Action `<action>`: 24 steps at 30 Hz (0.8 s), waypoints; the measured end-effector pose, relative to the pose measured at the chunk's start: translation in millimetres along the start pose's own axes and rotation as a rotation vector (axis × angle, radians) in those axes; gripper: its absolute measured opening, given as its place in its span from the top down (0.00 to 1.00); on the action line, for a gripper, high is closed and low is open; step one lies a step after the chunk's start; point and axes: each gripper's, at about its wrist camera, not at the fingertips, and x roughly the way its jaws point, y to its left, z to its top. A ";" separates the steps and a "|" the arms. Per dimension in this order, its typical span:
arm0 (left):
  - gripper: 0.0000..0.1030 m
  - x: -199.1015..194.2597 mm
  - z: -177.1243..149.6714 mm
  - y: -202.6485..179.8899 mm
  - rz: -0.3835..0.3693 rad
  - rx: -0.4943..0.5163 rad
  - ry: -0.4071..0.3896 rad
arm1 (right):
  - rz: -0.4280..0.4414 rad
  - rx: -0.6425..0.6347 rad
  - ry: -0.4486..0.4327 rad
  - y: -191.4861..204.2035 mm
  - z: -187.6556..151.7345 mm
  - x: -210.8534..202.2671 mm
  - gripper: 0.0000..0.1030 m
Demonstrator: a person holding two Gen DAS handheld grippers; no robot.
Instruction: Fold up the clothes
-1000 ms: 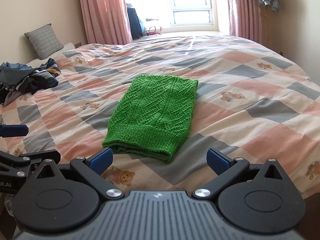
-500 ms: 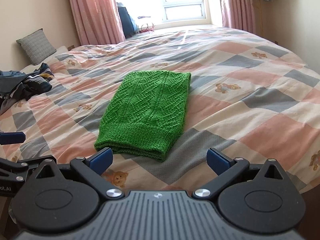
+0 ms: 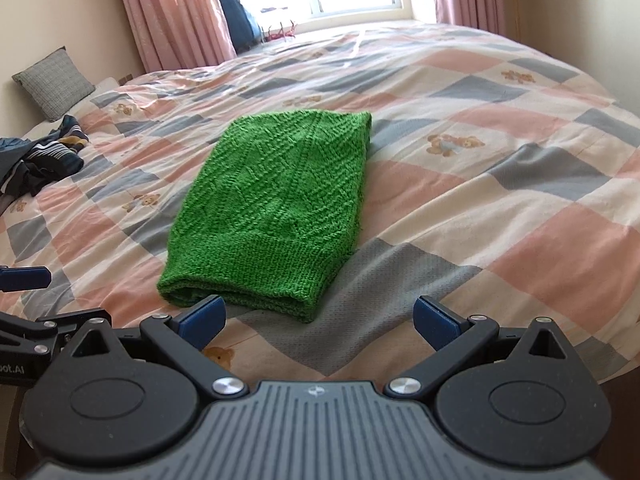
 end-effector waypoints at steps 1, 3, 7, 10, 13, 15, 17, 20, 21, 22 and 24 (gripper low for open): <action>0.01 3.5 1.3 0.4 -0.001 0.000 0.006 | -0.001 0.003 0.005 -1.9 1.2 3.3 0.01; 0.01 10.4 4.0 1.2 -0.004 -0.001 0.017 | -0.004 0.011 0.012 -5.4 4.2 8.9 0.01; 0.01 23.5 18.6 33.1 -0.074 -0.029 -0.014 | 0.036 0.039 -0.019 -16.8 16.7 12.7 0.01; 0.01 30.4 35.0 57.5 -0.160 -0.104 -0.054 | 0.160 0.110 -0.076 -37.6 32.5 13.6 0.01; 0.01 46.3 51.1 83.1 -0.262 -0.217 -0.066 | 0.316 0.240 -0.080 -65.6 49.0 30.5 0.01; 0.01 64.3 60.0 96.0 -0.329 -0.289 -0.051 | 0.387 0.349 -0.045 -85.7 61.4 52.9 0.03; 0.01 83.2 69.3 103.0 -0.365 -0.325 -0.030 | 0.432 0.429 0.010 -101.5 70.4 78.8 0.12; 0.02 111.2 83.6 110.4 -0.403 -0.357 0.001 | 0.445 0.480 0.086 -114.5 87.0 111.8 0.14; 0.02 120.2 87.9 111.8 -0.417 -0.368 0.011 | 0.447 0.472 0.110 -115.7 92.4 121.4 0.14; 0.02 128.6 90.9 112.2 -0.431 -0.378 0.022 | 0.450 0.465 0.135 -116.9 97.6 131.0 0.14; 0.04 145.2 95.8 114.8 -0.462 -0.398 0.052 | 0.457 0.456 0.179 -118.9 104.4 147.7 0.15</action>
